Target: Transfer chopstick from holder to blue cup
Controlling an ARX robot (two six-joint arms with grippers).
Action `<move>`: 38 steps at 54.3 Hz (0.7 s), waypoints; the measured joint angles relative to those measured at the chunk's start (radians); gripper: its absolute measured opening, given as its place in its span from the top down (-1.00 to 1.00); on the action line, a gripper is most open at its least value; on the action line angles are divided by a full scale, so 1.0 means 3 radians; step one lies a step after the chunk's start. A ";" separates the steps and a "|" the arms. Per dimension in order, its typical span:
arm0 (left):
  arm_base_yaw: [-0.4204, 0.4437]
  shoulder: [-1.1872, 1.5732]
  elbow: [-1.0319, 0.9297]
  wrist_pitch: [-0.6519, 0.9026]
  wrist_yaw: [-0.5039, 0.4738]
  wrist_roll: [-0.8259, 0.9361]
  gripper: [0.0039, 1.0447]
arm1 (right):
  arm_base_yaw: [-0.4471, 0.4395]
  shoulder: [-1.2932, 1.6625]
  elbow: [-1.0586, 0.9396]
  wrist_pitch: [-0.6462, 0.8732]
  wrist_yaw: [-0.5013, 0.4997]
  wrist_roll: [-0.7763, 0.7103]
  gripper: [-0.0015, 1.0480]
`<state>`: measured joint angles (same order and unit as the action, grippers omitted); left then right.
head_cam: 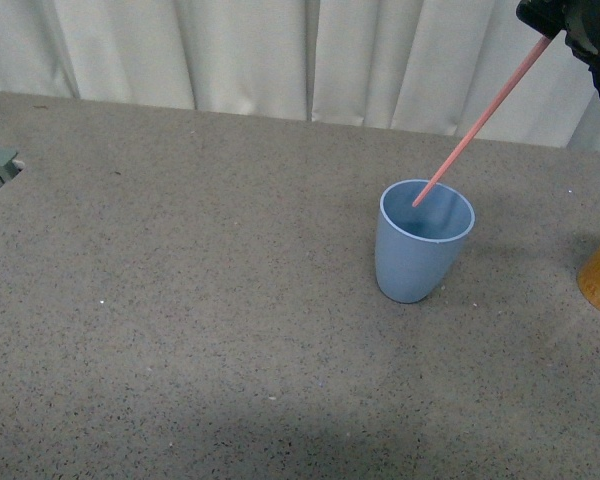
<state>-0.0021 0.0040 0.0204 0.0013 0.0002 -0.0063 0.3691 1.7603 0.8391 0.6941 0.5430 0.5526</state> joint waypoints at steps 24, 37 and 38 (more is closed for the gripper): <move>0.0000 0.0000 0.0000 -0.0001 0.0000 0.0000 -0.88 | 0.0004 0.0001 0.0015 -0.0014 0.0023 -0.0072 0.14; 0.0000 0.0000 0.0000 -0.0001 0.0000 0.0000 -0.88 | -0.0003 -0.0080 0.0013 -0.0093 0.0135 -0.0120 -0.60; 0.0000 0.0000 0.0000 0.0000 0.0000 0.0000 -0.88 | -0.0004 -0.0098 0.0005 -0.0106 0.0139 -0.0128 -0.63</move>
<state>-0.0021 0.0040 0.0204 0.0013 0.0002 -0.0063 0.3679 1.7309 0.8406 0.6624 0.5846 0.5140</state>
